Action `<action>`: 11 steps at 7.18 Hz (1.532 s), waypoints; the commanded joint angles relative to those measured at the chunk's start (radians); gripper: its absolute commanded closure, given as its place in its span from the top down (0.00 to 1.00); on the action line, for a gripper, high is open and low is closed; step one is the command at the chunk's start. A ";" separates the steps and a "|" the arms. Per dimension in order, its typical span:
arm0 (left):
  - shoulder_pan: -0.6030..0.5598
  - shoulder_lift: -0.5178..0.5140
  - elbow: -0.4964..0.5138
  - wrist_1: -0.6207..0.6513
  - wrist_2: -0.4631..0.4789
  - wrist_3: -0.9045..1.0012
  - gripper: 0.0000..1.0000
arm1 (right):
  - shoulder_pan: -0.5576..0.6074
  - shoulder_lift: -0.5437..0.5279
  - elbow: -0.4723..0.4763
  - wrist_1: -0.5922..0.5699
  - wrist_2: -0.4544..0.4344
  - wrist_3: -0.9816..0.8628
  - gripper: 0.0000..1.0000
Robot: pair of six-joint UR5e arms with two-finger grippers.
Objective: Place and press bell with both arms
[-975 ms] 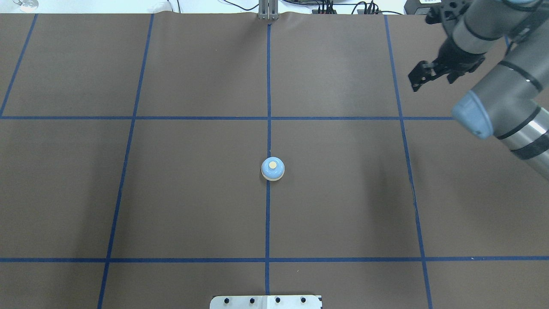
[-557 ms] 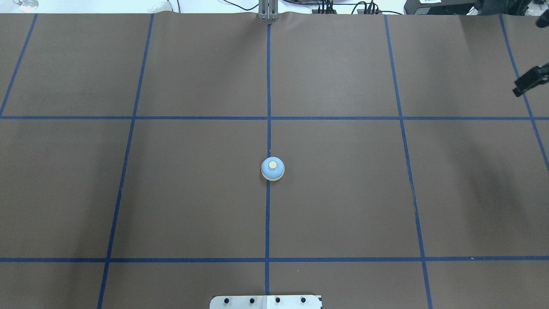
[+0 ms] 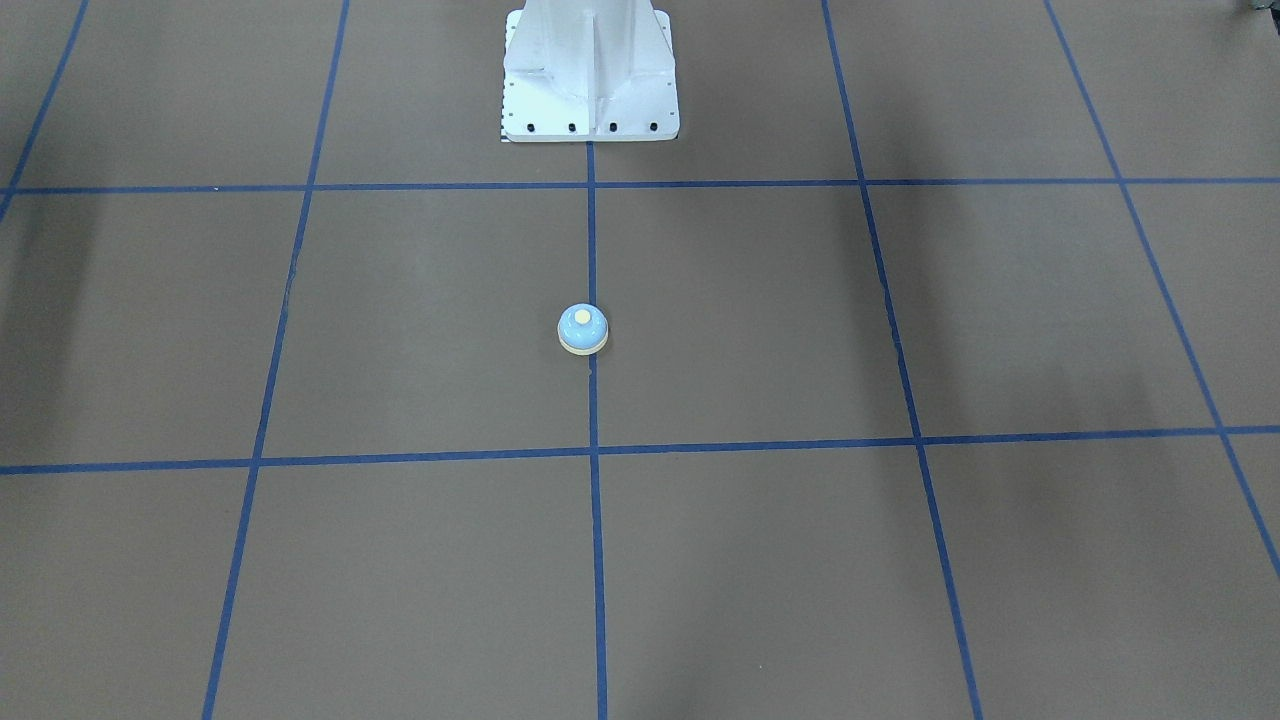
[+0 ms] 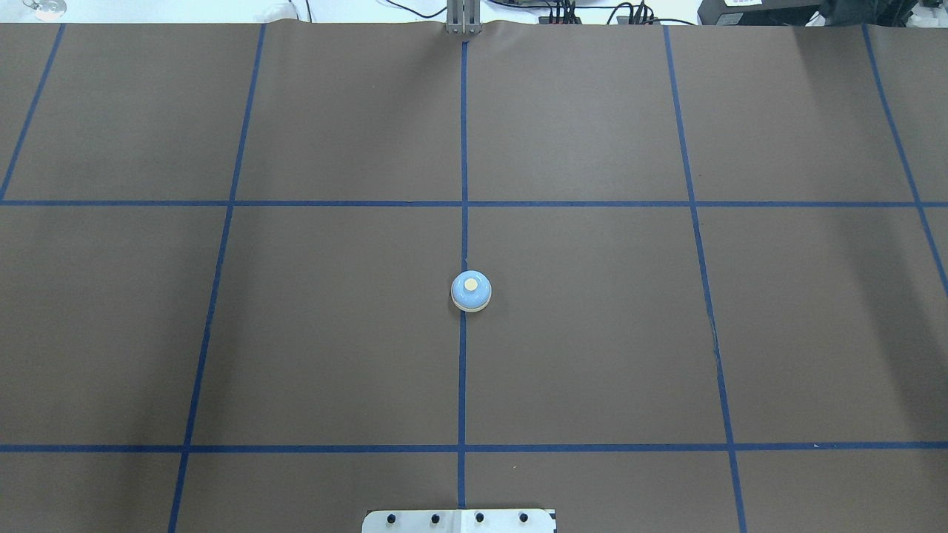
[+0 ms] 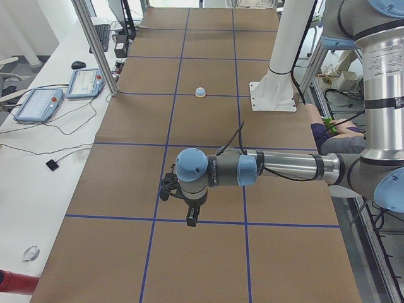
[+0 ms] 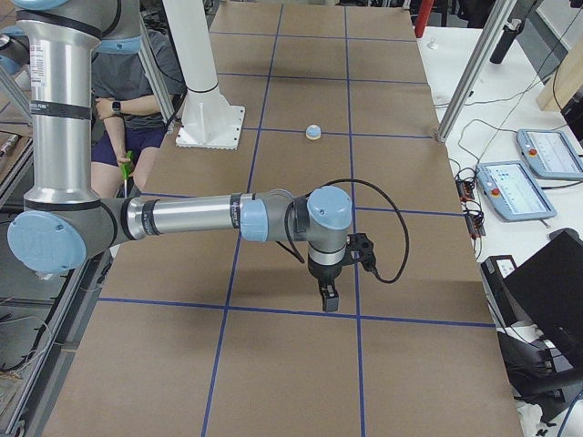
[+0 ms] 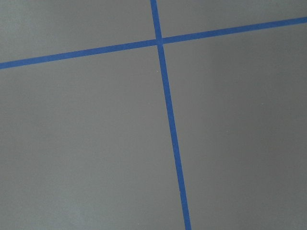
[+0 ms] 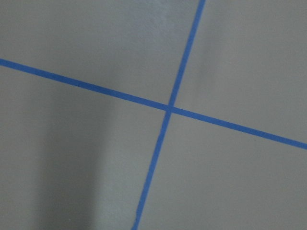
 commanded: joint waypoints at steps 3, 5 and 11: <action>0.000 -0.002 0.016 0.000 -0.010 0.006 1.00 | 0.030 -0.059 0.018 0.000 0.003 -0.004 1.00; 0.000 0.001 0.003 0.000 -0.004 0.008 1.00 | 0.030 -0.059 0.015 0.000 0.003 -0.006 1.00; -0.005 0.008 0.002 -0.025 0.002 0.006 1.00 | 0.030 -0.060 0.012 -0.001 0.003 -0.015 1.00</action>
